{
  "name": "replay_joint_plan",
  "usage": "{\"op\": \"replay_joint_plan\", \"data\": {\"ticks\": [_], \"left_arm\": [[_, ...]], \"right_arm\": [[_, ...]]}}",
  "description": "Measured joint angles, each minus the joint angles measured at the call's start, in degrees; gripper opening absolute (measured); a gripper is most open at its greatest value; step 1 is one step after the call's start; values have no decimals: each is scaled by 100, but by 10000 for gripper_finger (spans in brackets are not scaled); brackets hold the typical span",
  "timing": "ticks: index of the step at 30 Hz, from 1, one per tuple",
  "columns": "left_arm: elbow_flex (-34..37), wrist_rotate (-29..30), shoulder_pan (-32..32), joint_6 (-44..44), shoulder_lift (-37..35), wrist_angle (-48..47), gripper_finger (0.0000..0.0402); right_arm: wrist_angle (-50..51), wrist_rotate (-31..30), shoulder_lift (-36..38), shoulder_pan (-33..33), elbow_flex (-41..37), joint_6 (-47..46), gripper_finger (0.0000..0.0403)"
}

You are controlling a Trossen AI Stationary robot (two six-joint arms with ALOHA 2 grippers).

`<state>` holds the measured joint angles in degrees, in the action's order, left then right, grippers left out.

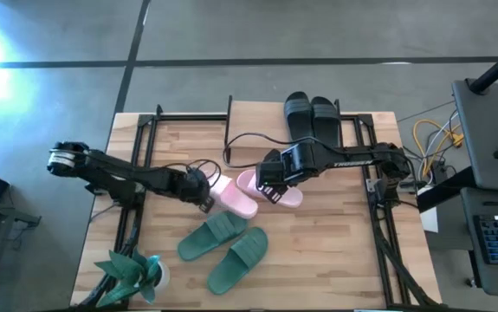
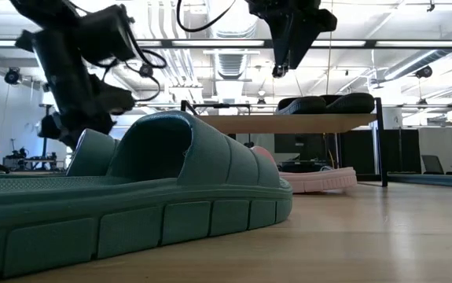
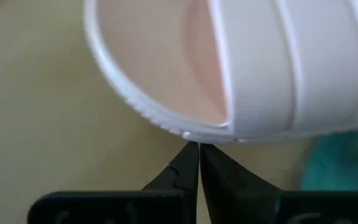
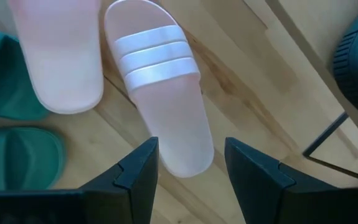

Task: Pick and place slides into the shelf
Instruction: Adjust the pink slippers

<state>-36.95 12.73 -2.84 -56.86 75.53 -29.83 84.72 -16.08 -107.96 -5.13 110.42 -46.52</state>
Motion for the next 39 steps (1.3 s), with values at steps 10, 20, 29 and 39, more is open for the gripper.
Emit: {"op": "replay_joint_plan", "data": {"ticks": [10, 20, 29, 39], "left_arm": [[0, -22, 740, 824, -176, -125, 0], [7, -1285, -56, 1669, -1108, -188, 0], [50, -1101, -986, 442, -1363, 633, 0], [79, -282, -1551, -432, -1289, 499, 0]], "right_arm": [[6, 292, -2, 1, -29, 52, 175], [-195, 732, 26, -729, -79, 321, 175], [-625, 281, 15, -1050, -431, -163, 175], [-2119, 85, 9, -485, -1958, -908, 175]]}}
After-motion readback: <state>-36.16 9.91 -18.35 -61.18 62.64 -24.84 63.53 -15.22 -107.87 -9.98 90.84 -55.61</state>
